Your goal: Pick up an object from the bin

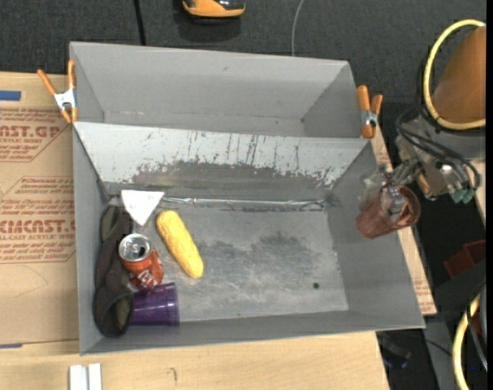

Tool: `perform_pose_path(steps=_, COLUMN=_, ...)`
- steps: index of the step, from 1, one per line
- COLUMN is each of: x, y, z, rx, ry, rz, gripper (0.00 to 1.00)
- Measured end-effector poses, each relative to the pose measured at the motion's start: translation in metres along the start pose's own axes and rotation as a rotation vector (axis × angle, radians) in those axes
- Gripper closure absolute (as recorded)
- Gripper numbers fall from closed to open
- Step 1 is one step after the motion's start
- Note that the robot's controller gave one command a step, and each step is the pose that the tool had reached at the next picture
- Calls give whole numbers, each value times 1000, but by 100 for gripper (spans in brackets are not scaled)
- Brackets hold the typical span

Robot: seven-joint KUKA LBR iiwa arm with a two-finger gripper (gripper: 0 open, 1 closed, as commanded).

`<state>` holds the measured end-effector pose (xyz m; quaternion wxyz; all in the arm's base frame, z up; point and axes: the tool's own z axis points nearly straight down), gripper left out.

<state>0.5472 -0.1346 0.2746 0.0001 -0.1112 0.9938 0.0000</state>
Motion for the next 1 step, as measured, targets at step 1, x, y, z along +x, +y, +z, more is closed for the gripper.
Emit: perform_pose_path(steps=1, x=-2, y=2, z=-14, rx=1, ry=-4, rz=-7, gripper=100)
